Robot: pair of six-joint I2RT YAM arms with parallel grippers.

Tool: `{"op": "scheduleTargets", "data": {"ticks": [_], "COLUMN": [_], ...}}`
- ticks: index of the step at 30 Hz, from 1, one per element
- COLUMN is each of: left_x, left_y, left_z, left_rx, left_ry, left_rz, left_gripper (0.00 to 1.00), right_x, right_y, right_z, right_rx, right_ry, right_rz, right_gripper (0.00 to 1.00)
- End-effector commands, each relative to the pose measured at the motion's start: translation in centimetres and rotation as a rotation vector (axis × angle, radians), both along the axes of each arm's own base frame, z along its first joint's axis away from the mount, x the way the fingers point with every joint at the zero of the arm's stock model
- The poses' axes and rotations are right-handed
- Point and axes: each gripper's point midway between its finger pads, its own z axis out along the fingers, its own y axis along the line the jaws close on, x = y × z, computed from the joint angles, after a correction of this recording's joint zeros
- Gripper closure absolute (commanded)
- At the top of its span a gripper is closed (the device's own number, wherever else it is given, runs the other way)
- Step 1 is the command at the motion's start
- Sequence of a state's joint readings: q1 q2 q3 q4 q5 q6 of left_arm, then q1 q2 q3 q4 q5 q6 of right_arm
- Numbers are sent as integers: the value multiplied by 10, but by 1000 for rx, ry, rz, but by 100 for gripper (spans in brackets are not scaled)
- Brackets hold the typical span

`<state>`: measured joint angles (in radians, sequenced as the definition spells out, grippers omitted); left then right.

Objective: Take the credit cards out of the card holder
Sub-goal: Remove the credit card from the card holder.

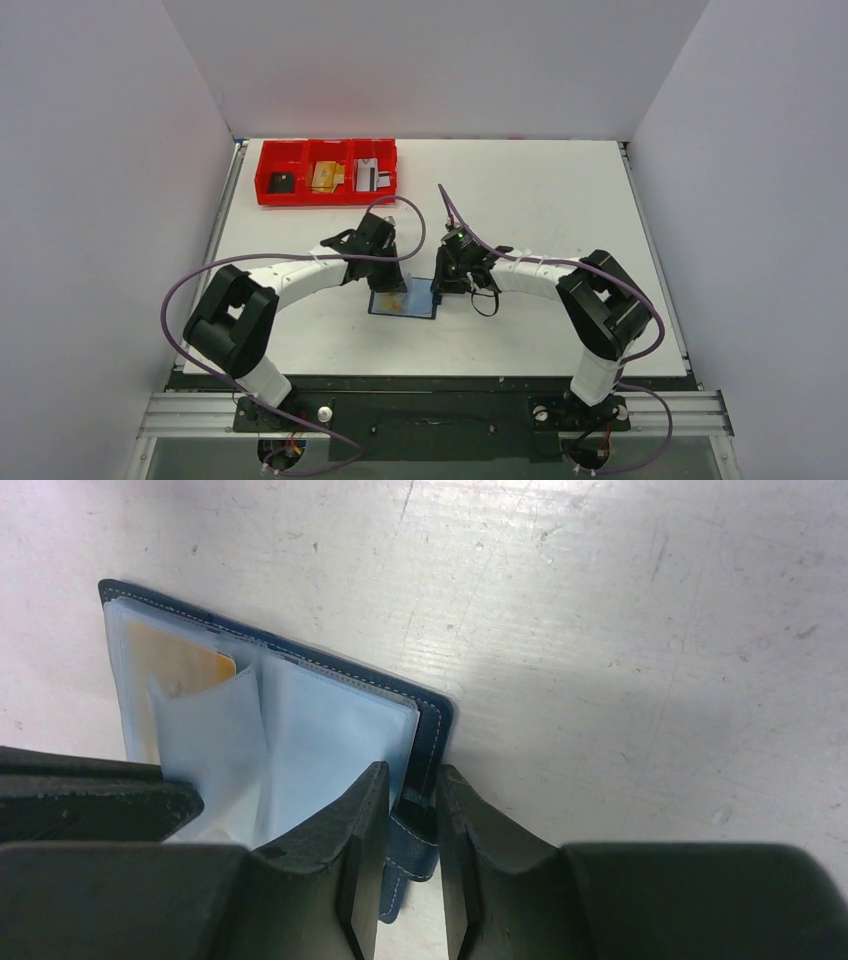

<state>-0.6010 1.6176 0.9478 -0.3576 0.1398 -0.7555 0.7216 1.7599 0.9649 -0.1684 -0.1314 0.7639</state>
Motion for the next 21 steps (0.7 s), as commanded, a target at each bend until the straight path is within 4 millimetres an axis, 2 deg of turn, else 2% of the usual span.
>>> {"op": "scheduleTargets", "data": {"ticks": [1,6,10,16,21], "left_x": [5,-2,-7,-6,-1], "left_y": [-23,-36,-45,-52,-55], "left_z": [29,27,23,17,23], "left_rx": [-74,-95,-98,-97,-105], "left_ry": [-52,-31,-17,-12,-34], "left_rz": [-50,-84,-112,-128,-136], "left_gripper": [100,99,87,80,72], "right_x": [-1,0,2,2,3], "right_y": [-3,1,2,3,1], "right_z": [-16,-18,-17,-15,-8], "right_rx": [-37,-20,-17,-11,1], "right_ry": [1,1,0,-6,-14], "right_rz": [5,11,8,7,-4], "right_gripper": [79,80,80,81,81]}}
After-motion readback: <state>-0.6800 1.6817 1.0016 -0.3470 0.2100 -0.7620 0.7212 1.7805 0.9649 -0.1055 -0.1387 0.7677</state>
